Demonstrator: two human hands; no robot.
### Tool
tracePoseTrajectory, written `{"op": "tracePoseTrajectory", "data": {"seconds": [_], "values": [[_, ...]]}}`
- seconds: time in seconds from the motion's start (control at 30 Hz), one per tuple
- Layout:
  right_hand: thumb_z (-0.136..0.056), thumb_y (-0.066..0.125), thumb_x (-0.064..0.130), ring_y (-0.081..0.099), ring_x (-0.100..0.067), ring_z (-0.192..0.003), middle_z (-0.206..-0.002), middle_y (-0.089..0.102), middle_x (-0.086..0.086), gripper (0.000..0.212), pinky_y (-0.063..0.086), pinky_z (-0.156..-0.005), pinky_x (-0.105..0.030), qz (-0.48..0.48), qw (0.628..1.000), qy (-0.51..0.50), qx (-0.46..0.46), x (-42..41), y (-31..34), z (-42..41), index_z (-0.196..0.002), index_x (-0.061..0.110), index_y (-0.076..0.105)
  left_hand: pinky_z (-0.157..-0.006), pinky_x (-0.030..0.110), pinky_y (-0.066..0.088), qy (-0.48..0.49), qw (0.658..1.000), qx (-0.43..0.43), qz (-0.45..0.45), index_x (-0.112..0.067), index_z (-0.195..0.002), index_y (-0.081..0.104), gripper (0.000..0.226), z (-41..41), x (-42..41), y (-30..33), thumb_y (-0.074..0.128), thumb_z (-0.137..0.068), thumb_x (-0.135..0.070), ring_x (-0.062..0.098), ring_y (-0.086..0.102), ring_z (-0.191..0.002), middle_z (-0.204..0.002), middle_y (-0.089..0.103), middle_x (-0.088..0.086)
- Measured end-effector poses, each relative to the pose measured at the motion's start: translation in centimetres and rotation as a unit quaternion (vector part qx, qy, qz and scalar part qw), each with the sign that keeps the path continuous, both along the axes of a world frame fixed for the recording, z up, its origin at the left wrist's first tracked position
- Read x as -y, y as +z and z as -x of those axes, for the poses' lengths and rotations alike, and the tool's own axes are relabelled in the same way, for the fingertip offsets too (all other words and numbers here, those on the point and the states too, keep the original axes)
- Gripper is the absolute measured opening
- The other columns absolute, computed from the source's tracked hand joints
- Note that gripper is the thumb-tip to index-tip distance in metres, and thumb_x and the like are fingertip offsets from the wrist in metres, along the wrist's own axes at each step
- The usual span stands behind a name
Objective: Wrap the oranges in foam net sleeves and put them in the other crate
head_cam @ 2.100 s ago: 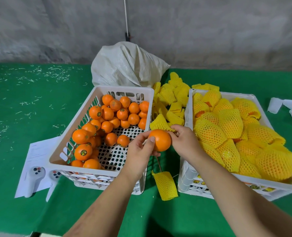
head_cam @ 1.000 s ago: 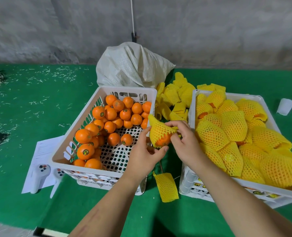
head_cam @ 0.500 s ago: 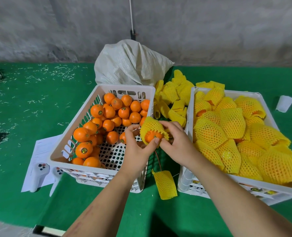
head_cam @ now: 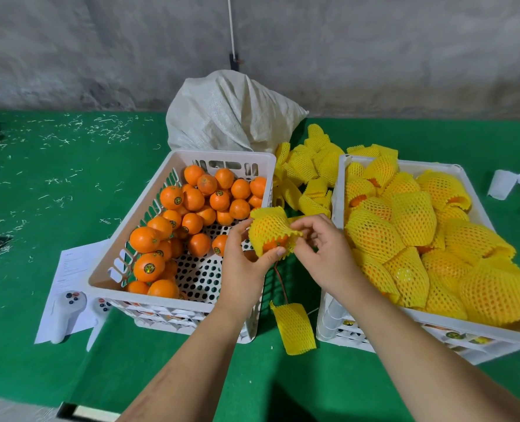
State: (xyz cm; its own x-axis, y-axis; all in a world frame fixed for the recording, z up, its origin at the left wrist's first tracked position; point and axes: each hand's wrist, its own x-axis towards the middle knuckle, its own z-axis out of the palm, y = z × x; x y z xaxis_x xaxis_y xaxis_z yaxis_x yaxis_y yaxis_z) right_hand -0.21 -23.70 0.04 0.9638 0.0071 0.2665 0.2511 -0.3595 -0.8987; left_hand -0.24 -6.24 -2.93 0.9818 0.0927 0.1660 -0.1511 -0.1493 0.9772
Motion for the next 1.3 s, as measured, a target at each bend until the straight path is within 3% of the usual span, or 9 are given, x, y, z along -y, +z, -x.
{"op": "tracePoseTrajectory", "data": {"seconds": [0.2,0.3,0.4,0.5,0.73,0.87,1.03,1.2,1.3], "values": [[-0.068,0.051,0.097,0.051,0.008,-0.119,-0.136,0.048,0.029,0.077,0.045,-0.093,-0.023,-0.053,0.975,0.095,-0.195,-0.2,1.2,-0.3,-0.136,0.068,0.03,-0.102,0.013,0.046,-0.037,0.992,0.056,-0.103,-0.041,-0.149,0.041,0.091,0.8,0.2,0.1,0.089,-0.082,-0.004,-0.008,0.044,-0.131,-0.14,0.037,-0.026],[-0.057,0.073,0.088,0.057,0.003,-0.118,-0.136,0.053,0.024,0.101,0.053,-0.089,-0.024,-0.032,0.978,0.09,-0.184,-0.4,1.1,-0.6,-0.143,0.057,0.031,-0.088,0.013,0.051,-0.03,0.995,0.04,-0.091,-0.039,-0.152,0.041,0.087,0.9,0.3,0.1,0.079,-0.088,0.005,-0.007,0.055,-0.116,-0.124,0.041,-0.036],[-0.061,0.077,0.079,0.053,0.001,-0.121,-0.134,0.05,0.03,0.103,0.048,-0.102,-0.031,-0.073,0.983,0.045,-0.165,0.0,1.0,-0.7,-0.148,0.047,0.031,-0.071,0.015,0.049,-0.017,0.997,0.022,-0.078,-0.049,-0.121,0.058,0.054,0.9,0.4,0.1,0.075,-0.095,-0.006,0.002,0.065,-0.088,-0.097,0.065,-0.021],[-0.061,0.075,0.083,0.054,-0.002,-0.126,-0.139,0.052,0.025,0.105,0.048,-0.105,-0.034,-0.087,0.982,0.047,-0.16,0.2,0.9,-0.7,-0.15,0.047,0.032,-0.066,0.015,0.048,-0.013,0.999,0.025,-0.04,-0.036,-0.109,0.07,0.021,0.7,0.5,0.2,0.072,-0.099,-0.019,0.003,0.066,-0.079,-0.092,0.072,-0.016],[-0.06,0.077,0.083,0.062,-0.004,-0.12,-0.139,0.059,0.014,0.093,0.055,-0.097,-0.033,-0.179,0.976,-0.017,-0.126,0.3,0.3,-1.3,-0.141,0.05,0.045,-0.053,0.01,0.034,-0.014,0.997,0.008,-0.08,-0.027,-0.096,0.077,0.019,0.8,1.0,0.2,0.068,-0.099,-0.011,0.0,0.048,-0.054,-0.064,0.062,-0.018],[-0.073,0.065,0.078,0.061,-0.014,-0.122,-0.138,0.057,0.009,0.061,0.056,-0.095,-0.04,-0.224,0.963,-0.077,-0.127,0.6,0.1,-1.6,-0.128,0.056,0.052,-0.054,0.017,0.035,-0.018,0.995,0.04,-0.094,-0.03,-0.089,0.069,0.01,1.6,2.9,1.0,0.065,-0.097,-0.024,0.005,0.049,-0.059,-0.067,0.06,-0.012],[-0.071,0.08,0.061,0.059,0.01,-0.107,-0.132,0.051,0.021,0.073,0.054,-0.079,-0.015,-0.191,0.976,-0.07,-0.081,0.6,0.3,-1.1,-0.134,0.052,0.045,-0.056,0.032,0.035,-0.043,0.985,0.059,-0.156,-0.027,-0.084,0.044,0.024,1.1,5.5,1.5,0.063,-0.095,-0.036,0.01,0.042,-0.063,-0.073,0.047,-0.005],[-0.081,0.083,0.041,0.053,-0.01,-0.125,-0.14,0.047,0.01,0.064,0.052,-0.104,-0.04,-0.113,0.988,-0.079,-0.067,0.4,0.3,-0.8,-0.132,0.052,0.046,-0.078,0.033,0.043,-0.109,0.906,0.167,-0.372,-0.024,-0.105,0.067,0.017,-2.6,0.4,0.5,0.065,-0.092,-0.034,0.012,0.058,-0.09,-0.097,0.063,-0.009],[-0.081,0.082,0.042,0.051,-0.012,-0.124,-0.136,0.047,0.01,0.06,0.05,-0.105,-0.043,-0.057,0.991,-0.103,-0.057,0.8,2.1,-1.6,-0.13,0.052,0.049,-0.102,0.039,0.04,-0.061,0.925,0.066,-0.37,-0.023,-0.125,0.068,0.033,-3.5,-1.1,-1.2,0.072,-0.092,-0.019,0.02,0.055,-0.12,-0.125,0.06,-0.006]]}}
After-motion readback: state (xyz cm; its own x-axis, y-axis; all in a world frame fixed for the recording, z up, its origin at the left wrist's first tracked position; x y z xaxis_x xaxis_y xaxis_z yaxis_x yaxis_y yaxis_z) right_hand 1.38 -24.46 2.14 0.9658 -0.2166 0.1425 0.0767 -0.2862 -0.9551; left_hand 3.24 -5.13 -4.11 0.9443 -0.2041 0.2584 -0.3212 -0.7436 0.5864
